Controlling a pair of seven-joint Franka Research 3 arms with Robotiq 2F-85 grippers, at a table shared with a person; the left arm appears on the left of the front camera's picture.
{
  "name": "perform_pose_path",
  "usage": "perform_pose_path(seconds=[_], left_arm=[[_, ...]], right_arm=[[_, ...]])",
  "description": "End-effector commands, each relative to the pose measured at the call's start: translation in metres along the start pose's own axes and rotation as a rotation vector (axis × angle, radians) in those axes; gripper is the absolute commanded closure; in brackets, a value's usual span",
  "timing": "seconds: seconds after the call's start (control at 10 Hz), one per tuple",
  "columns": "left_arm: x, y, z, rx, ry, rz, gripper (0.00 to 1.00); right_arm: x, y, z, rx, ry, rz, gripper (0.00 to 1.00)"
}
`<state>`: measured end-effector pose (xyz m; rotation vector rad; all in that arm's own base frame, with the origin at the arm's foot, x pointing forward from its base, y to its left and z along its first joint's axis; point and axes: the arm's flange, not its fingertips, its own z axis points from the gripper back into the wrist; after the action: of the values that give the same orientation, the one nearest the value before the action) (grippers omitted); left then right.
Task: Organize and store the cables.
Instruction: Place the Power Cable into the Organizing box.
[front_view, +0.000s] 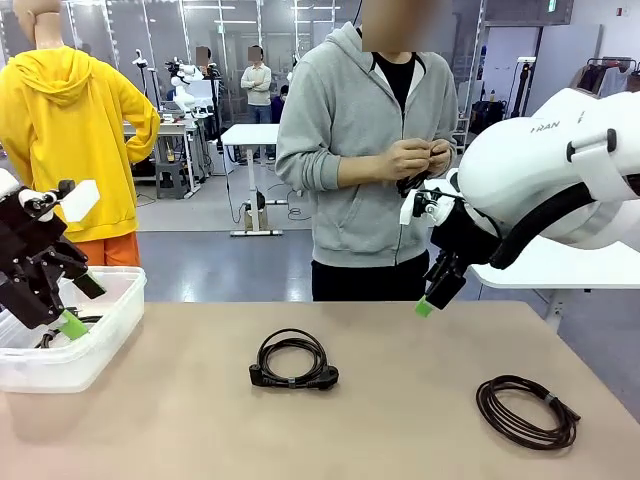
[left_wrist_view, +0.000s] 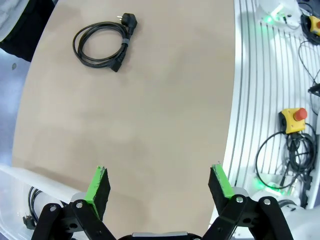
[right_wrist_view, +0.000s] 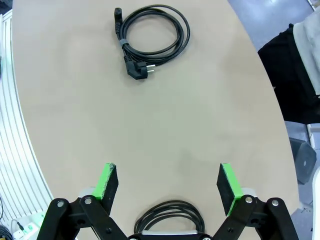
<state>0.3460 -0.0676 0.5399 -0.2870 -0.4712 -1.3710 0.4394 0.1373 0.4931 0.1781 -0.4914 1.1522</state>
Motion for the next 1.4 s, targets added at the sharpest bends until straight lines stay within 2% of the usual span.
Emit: perform_pose_path(seconds=[0.0,0.2,0.3,0.4,0.5,0.7,0.8,0.9,1.0,1.3], left_arm=[[0.001,-0.001,0.001,0.012,0.013,-0.009,0.00],[0.000,0.000,0.000,0.000,0.000,-0.001,0.00],[0.020,0.002,-0.010,-0.028,-0.089,0.003,0.00],[0.051,0.010,-0.026,-0.072,-0.070,0.012,0.00],[0.079,0.015,-0.043,-0.114,-0.005,0.037,0.00],[0.124,0.019,-0.065,-0.171,0.129,0.064,0.00],[0.146,0.017,-0.078,-0.183,0.150,0.053,0.00],[0.162,0.015,-0.094,-0.169,0.183,0.050,0.00],[0.172,0.017,-0.112,-0.162,0.229,0.063,0.00],[0.197,0.011,-0.165,-0.174,0.331,0.097,0.00]], right_arm=[[0.001,0.000,0.002,0.005,0.009,-0.007,0.00],[-0.001,0.000,0.000,0.000,0.000,-0.001,0.00],[-0.019,-0.006,0.016,-0.008,-0.047,-0.037,0.00],[-0.053,-0.009,0.038,-0.003,-0.103,-0.075,0.00],[-0.088,-0.007,0.062,-0.006,-0.135,-0.101,0.00],[-0.160,-0.002,0.110,0.103,-0.300,-0.150,0.00],[-0.195,0.003,0.136,0.113,-0.367,-0.169,0.00],[-0.221,0.007,0.150,0.102,-0.389,-0.165,0.00],[-0.245,0.011,0.157,0.106,-0.395,-0.158,0.00],[-0.308,0.004,0.163,0.169,-0.504,-0.179,0.00]])
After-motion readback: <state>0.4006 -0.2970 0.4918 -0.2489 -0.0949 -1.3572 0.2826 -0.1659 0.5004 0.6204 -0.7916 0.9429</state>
